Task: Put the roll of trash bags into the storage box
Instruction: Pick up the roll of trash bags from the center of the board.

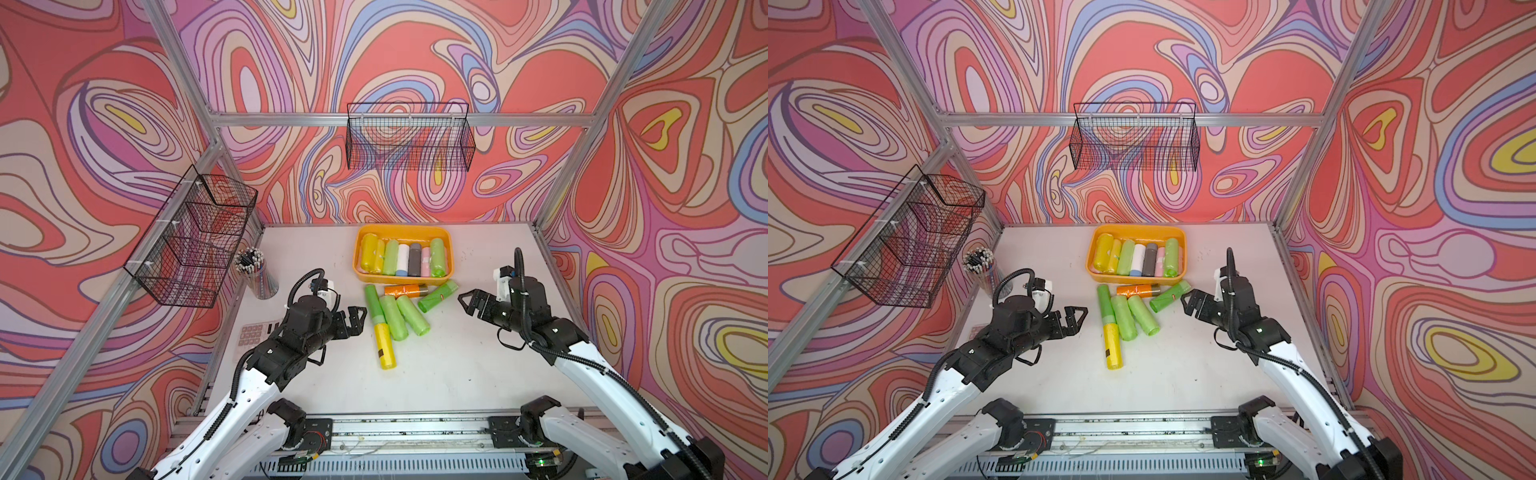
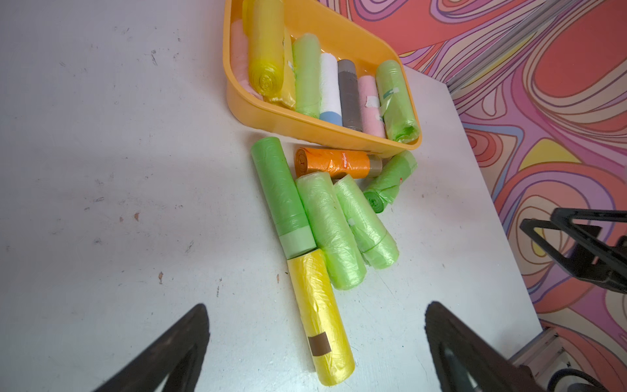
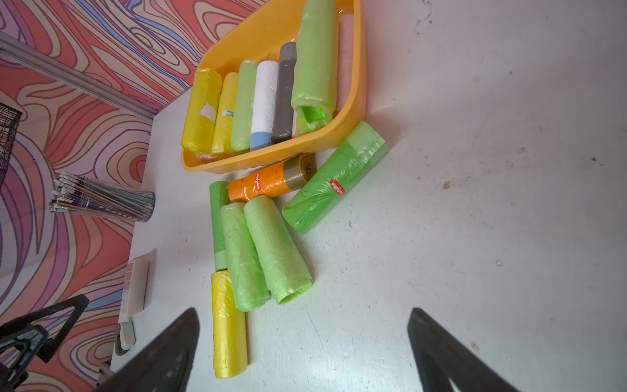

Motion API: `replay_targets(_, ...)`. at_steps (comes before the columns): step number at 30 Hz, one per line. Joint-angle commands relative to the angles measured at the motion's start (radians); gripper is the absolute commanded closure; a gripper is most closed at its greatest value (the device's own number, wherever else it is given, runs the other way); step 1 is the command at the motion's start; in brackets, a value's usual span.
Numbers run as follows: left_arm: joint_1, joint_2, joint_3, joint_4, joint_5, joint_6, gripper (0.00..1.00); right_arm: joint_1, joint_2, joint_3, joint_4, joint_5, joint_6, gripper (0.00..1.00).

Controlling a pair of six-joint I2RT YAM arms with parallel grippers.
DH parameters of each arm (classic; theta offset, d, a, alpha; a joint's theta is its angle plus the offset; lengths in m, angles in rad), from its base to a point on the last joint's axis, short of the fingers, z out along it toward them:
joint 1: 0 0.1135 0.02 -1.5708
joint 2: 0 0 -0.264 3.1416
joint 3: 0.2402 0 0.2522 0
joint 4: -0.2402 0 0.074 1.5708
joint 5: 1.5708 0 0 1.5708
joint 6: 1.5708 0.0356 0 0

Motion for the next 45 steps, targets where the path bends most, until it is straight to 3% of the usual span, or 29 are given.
replay_targets(1,-0.002,-0.040,-0.056,0.030,0.057,-0.063,0.00,0.000,0.048,-0.023,0.061,-0.056,0.037,0.02)
replay_targets(7,-0.003,-0.060,-0.119,0.061,0.141,-0.106,0.00,0.000,0.122,-0.061,0.164,-0.124,0.089,0.02)
replay_targets(19,-0.003,0.018,-0.214,0.125,0.205,-0.150,0.02,0.000,0.146,-0.113,0.264,-0.185,0.150,0.03)
replay_targets(29,-0.004,0.148,-0.263,0.249,0.252,-0.227,0.16,0.000,0.139,-0.135,0.289,-0.196,0.160,0.03)
replay_targets(45,-0.043,0.343,-0.218,0.302,0.236,-0.201,0.26,0.000,0.124,-0.132,0.250,-0.240,0.094,0.03)
